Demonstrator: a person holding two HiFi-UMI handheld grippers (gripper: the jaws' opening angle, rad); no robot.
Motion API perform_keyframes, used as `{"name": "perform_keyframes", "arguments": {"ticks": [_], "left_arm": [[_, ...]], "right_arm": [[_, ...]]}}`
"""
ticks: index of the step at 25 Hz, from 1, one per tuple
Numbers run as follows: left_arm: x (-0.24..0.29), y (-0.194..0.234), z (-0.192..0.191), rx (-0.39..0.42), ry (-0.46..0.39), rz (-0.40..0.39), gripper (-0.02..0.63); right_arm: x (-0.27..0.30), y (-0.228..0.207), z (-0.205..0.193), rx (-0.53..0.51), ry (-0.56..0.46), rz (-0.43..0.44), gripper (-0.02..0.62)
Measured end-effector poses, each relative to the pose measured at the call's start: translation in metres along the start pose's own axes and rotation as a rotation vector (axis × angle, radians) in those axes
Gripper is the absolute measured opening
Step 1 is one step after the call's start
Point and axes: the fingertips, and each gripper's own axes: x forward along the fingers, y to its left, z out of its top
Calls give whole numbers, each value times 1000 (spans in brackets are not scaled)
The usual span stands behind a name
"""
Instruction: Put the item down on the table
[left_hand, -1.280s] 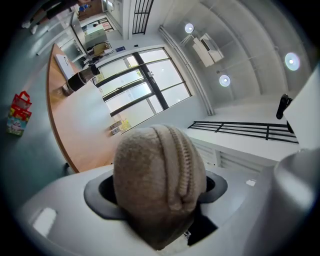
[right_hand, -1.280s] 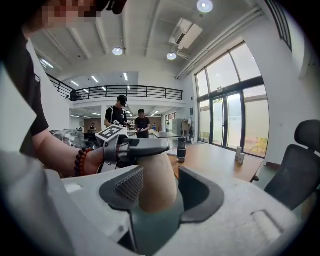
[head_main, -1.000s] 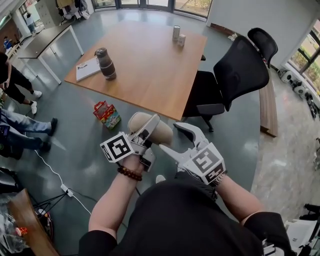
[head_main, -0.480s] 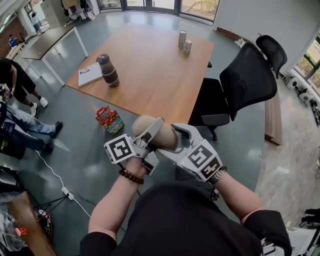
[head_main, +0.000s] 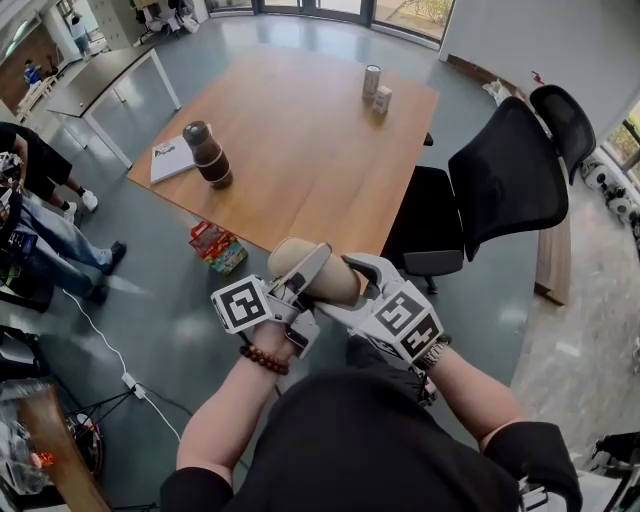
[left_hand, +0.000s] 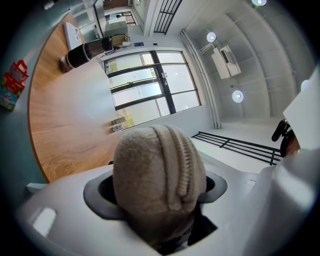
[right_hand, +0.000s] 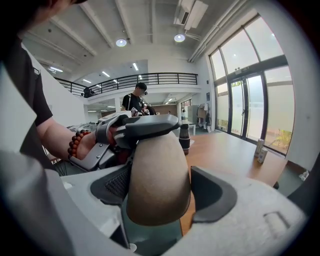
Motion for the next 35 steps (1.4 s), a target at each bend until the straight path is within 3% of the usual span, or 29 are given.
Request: {"name": "perform_keyframes", "arguments": {"ticks": [10,18,21,28,35], "left_arm": [[74,38,21,1,-1,66,374],[115,67,42,155,16,182,418],[124,78,49,173,1,222,448],[141,101,68,239,-28,307,449],[151,126,66,307,8,384,407]], "right_arm": [[6,-83,-5,44,-15,64,339],[9,-143,-3,78,-52,100,333],[11,-165,-5,88,-55,106,333],[16,-232,-19,113,-38,47,333],[27,-294,-44,84,14,-44,333]]}}
